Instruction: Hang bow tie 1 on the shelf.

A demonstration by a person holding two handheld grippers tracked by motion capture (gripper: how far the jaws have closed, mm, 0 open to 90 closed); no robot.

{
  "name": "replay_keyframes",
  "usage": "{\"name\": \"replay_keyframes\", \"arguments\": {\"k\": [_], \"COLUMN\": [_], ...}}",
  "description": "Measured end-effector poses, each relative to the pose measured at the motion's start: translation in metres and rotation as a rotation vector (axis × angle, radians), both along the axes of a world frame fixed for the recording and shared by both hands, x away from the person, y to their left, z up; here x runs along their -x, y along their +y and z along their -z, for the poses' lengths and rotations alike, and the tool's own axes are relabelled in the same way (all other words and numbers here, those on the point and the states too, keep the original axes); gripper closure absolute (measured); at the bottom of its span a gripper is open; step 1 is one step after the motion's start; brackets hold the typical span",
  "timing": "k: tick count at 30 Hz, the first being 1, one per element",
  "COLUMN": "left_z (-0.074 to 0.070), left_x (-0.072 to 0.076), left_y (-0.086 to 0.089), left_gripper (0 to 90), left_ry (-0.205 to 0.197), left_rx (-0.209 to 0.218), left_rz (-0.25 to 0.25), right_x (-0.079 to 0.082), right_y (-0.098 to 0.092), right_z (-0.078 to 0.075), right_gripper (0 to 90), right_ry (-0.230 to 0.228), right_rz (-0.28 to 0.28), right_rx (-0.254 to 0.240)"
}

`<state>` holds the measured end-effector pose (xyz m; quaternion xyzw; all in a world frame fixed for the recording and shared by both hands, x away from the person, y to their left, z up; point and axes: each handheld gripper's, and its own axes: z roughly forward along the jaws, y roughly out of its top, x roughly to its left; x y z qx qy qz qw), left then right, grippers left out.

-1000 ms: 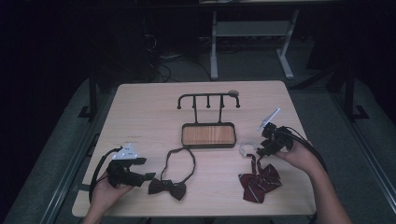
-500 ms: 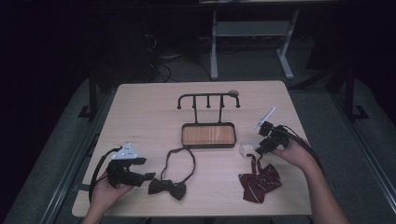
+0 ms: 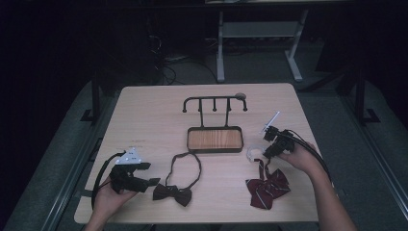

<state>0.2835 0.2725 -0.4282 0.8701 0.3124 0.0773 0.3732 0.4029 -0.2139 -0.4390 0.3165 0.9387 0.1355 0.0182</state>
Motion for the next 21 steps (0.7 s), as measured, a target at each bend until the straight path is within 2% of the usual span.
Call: {"name": "replay_keyframes", "arguments": {"k": [19,21], "left_z": [-0.0003,0.0], "left_x": [0.0002,-0.0002], "left_y": [0.0001,0.0001], "left_gripper": [27.0,27.0], "left_ry": [0.003,0.002], "left_rx": [0.001,-0.002], "left_rz": [0.001,0.004], "right_x": [-0.001,0.0014], "right_y": [0.0024,0.0009], "right_z": [0.002,-0.002], "right_gripper": [85.8,86.2], "right_ry": [0.009,0.004], "right_rz": [-0.026,-0.03], "right_rx": [0.011,-0.007]}}
